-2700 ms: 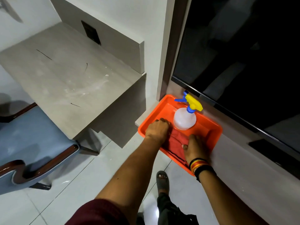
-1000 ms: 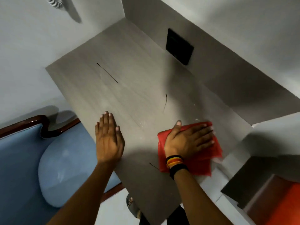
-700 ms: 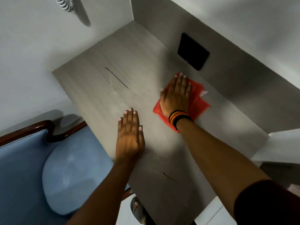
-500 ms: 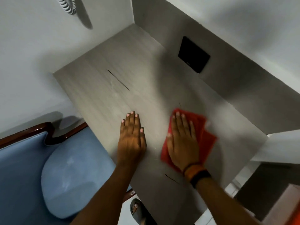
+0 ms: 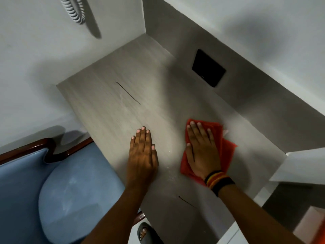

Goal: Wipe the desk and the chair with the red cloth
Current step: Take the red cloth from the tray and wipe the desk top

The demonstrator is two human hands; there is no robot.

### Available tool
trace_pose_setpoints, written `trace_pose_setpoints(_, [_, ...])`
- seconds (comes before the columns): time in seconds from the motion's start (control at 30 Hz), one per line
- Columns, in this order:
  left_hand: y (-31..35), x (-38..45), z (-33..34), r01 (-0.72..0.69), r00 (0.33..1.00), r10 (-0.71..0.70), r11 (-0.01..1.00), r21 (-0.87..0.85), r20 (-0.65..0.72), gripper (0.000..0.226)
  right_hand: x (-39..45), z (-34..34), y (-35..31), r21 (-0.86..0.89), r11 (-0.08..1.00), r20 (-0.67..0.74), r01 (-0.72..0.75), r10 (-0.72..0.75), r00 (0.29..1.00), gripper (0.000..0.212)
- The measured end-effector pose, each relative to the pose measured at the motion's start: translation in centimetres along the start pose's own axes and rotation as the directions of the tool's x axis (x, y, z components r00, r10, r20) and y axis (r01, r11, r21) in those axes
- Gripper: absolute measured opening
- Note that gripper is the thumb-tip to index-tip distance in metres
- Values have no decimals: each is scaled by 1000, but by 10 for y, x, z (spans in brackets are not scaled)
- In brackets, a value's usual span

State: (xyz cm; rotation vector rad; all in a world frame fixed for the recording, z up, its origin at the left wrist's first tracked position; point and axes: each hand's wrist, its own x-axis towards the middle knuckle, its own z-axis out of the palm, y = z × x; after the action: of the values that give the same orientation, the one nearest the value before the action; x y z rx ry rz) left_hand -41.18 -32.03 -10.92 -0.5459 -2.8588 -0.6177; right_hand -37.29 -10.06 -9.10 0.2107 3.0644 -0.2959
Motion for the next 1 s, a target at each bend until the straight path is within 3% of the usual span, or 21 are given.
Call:
trace_pose_setpoints(0.13, [1, -2, -1, -16, 1000, 16, 1000, -2, -24, 55, 54, -13, -11, 24, 997, 50, -75, 74, 996, 64])
trace_pose_setpoints(0.23, [2, -2, -3, -7, 1000, 7, 1000, 4, -16, 57, 3, -1, -23, 15, 993, -12, -114, 114, 993, 65])
trace_pose_setpoints(0.3, [1, 0, -3, 6, 1000, -6, 1000, -7, -2, 57, -17, 3, -20, 17, 997, 19, -82, 81, 996, 65])
trace_pose_setpoints(0.47, [2, -1, -5, 17, 999, -17, 1000, -5, 40, 57, 60, -13, -10, 12, 998, 55, -69, 68, 996, 65])
trace_pose_setpoints(0.53, [3, -4, -7, 31, 998, -31, 1000, 1, 46, 58, 52, -9, -15, 24, 993, 61, -117, 115, 991, 65])
trace_pose_setpoints(0.67, [4, -2, -10, 30, 999, -30, 1000, -1, 44, 57, -48, -4, 4, 16, 979, 26, -201, 201, 979, 68])
trace_pose_setpoints(0.77, [5, -1, -10, 53, 997, -52, 998, -18, 48, 56, -86, -5, 31, 15, 904, 4, -428, 428, 904, 68])
trace_pose_setpoints(0.9, [3, 2, -5, 69, 996, -67, 997, -43, 54, 56, -47, -3, 6, 29, 781, -62, -624, 624, 779, 73])
trace_pose_setpoints(1.0, [3, 4, 0, 84, 993, -84, 996, 8, 88, 58, 19, -7, -3, 42, 840, -72, -541, 543, 837, 73])
